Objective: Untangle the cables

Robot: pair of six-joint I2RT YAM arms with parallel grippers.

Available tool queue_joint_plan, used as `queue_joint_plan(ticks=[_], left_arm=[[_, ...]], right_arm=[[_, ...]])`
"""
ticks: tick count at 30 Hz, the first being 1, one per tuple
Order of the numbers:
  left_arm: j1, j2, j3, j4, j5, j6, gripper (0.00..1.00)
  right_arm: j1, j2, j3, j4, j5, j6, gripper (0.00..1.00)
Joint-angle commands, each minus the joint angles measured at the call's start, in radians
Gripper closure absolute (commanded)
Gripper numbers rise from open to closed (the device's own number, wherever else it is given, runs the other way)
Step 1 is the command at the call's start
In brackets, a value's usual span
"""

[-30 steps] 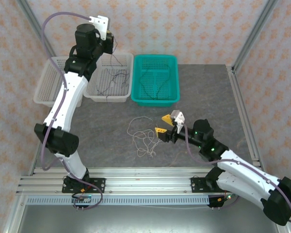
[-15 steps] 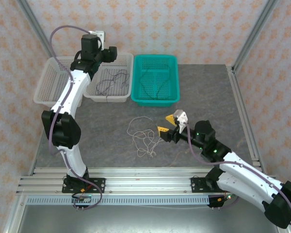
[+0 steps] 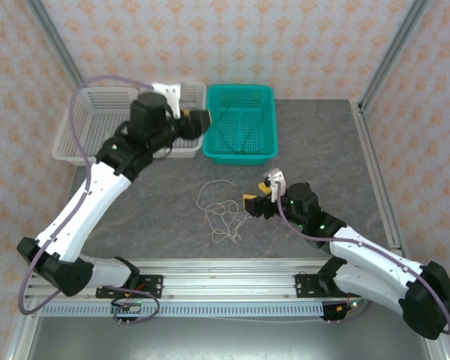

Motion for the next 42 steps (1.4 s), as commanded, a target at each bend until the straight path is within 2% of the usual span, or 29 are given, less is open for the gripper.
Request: queue_joint_plan(ticks=[1, 5, 8, 14, 19, 23, 25, 28, 34, 36, 42], left_arm=[[-0.038, -0.014, -0.209, -0.138, -0.123, -0.312, 0.45], [-0.064, -0.039, -0.45, -0.048, -0.114, -0.585, 0.52], [-0.065, 0.004, -0.555, 0.002, -0.11, -0.646, 0.57], [-0.067, 0.213, -0.512, 0.007, -0.031, -0.491, 0.59], [-0.066, 0.359, -0.437, -0.019, -0.072, -0.402, 0.6], [-0.064, 0.414, -0.404, -0.044, -0.143, -0.374, 0.64], [-0.065, 0.433, -0.397, -0.039, -0.139, -0.37, 0.65], [-0.066, 0.463, -0.4, -0.04, -0.124, -0.369, 0.72], [-0.065, 0.404, -0.42, -0.065, -0.111, -0.369, 1.0], [-0.066, 0.347, -0.41, -0.078, -0.09, -0.361, 1.0], [-0.08, 0.176, -0.355, -0.041, 0.096, -0.318, 1.0]], right_arm=[[0.007, 0.024, 0.021, 0.018, 0.005, 0.037, 0.29], [0.008, 0.033, 0.023, 0.013, -0.003, 0.042, 0.29], [0.007, 0.021, 0.018, -0.003, -0.009, 0.037, 0.29], [0.008, -0.023, 0.0, -0.032, -0.009, 0.011, 0.29], [0.007, -0.045, -0.005, -0.042, 0.007, 0.006, 0.29], [0.007, -0.067, -0.007, -0.058, 0.012, 0.01, 0.29], [0.007, -0.083, -0.015, -0.062, 0.019, 0.012, 0.29], [0.007, -0.108, -0.027, -0.072, 0.028, 0.017, 0.29], [0.007, -0.114, -0.023, -0.074, 0.011, -0.011, 0.29], [0.007, -0.092, -0.008, -0.083, -0.029, -0.043, 0.3], [0.007, 0.028, 0.061, -0.097, -0.139, -0.155, 0.29]])
